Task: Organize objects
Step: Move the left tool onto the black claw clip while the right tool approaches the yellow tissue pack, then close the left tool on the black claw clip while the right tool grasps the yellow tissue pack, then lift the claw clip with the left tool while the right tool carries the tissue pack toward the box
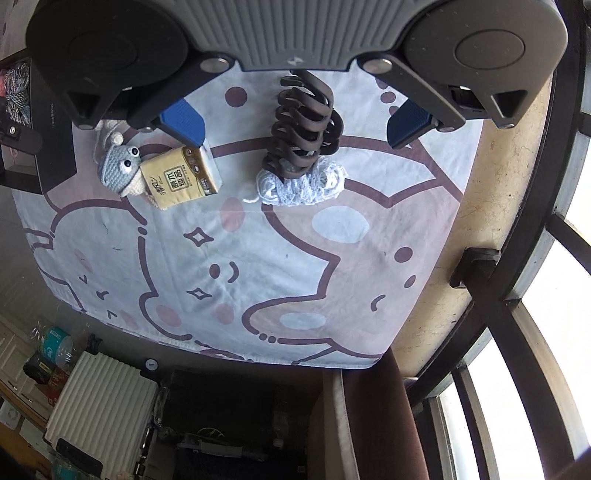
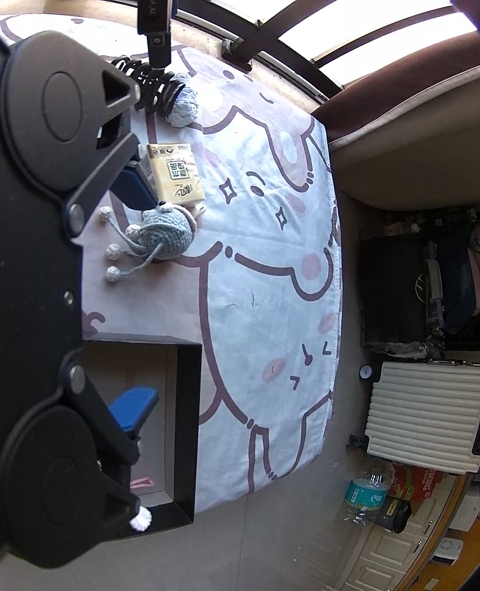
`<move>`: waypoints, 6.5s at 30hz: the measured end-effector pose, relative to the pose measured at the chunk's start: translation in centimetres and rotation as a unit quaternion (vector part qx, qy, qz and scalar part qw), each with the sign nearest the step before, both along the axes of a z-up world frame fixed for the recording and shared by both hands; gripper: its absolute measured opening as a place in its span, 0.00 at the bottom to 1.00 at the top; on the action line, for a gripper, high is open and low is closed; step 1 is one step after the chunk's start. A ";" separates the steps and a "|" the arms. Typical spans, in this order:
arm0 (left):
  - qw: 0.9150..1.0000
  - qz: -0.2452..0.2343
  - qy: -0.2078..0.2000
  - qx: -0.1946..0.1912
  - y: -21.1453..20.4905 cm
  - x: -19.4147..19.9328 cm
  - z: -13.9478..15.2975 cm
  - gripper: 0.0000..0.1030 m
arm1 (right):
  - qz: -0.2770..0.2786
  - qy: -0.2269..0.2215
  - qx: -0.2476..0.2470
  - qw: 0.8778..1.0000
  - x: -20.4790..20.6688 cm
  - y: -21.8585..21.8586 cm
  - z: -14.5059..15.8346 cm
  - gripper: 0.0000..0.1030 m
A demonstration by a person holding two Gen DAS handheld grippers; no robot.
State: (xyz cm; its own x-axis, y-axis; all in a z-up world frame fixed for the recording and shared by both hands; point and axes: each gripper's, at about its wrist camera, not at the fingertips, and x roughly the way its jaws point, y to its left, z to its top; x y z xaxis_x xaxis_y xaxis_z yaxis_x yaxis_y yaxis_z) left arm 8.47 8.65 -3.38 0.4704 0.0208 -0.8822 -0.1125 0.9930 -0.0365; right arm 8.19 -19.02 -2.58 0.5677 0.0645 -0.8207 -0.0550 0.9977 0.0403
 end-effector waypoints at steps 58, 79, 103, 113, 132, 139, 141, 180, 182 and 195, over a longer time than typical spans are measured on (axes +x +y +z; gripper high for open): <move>0.991 0.047 0.022 -0.124 2.4 1.4 -5.6 0.83 | 0.092 0.014 0.089 0.992 5.4 4.7 -3.2 1.00; 0.968 0.046 -0.004 -0.248 3.5 1.0 -5.0 0.62 | 0.077 0.045 0.256 0.963 5.5 4.8 -5.0 0.74; 0.971 -0.051 -0.001 -0.233 1.7 -0.8 -4.7 0.54 | 0.152 0.007 0.052 0.987 6.6 10.3 -8.7 0.73; 0.985 -0.064 -0.009 -0.159 1.5 -1.0 -4.3 0.55 | 0.180 0.012 0.021 0.983 6.3 11.1 -9.0 0.69; 0.995 -0.030 0.021 -0.091 2.8 -0.1 -6.8 0.45 | 0.215 0.019 0.046 0.975 3.6 10.1 -8.9 0.69; 0.993 -0.098 0.055 -0.044 1.1 -1.4 -6.3 0.44 | 0.214 0.029 0.060 0.974 2.7 9.2 -8.9 0.69; 0.991 -0.119 0.059 -0.031 0.5 -1.8 -6.3 0.44 | 0.211 0.033 0.064 0.975 2.5 8.9 -8.8 0.69; 0.965 -0.250 0.077 -0.002 -9.3 -3.0 -5.1 0.63 | 0.185 0.038 0.135 0.973 1.3 5.3 -6.0 0.68; 0.964 -0.250 0.087 0.009 -9.9 -2.9 -5.5 0.61 | 0.182 0.038 0.135 0.973 1.3 5.2 -5.9 0.68; 0.968 -0.237 0.071 0.028 -10.3 -2.9 -4.8 0.44 | 0.180 0.028 0.135 0.974 1.0 4.7 -4.8 0.68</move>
State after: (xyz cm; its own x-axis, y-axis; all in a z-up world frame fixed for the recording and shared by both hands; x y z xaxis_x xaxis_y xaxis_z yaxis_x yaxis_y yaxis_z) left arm 5.56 -1.63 -8.23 0.3123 -0.1178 -0.9427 0.3573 0.9340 0.0017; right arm 9.18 -14.31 -7.34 0.4233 0.4689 -0.7752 -0.3899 0.8667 0.3113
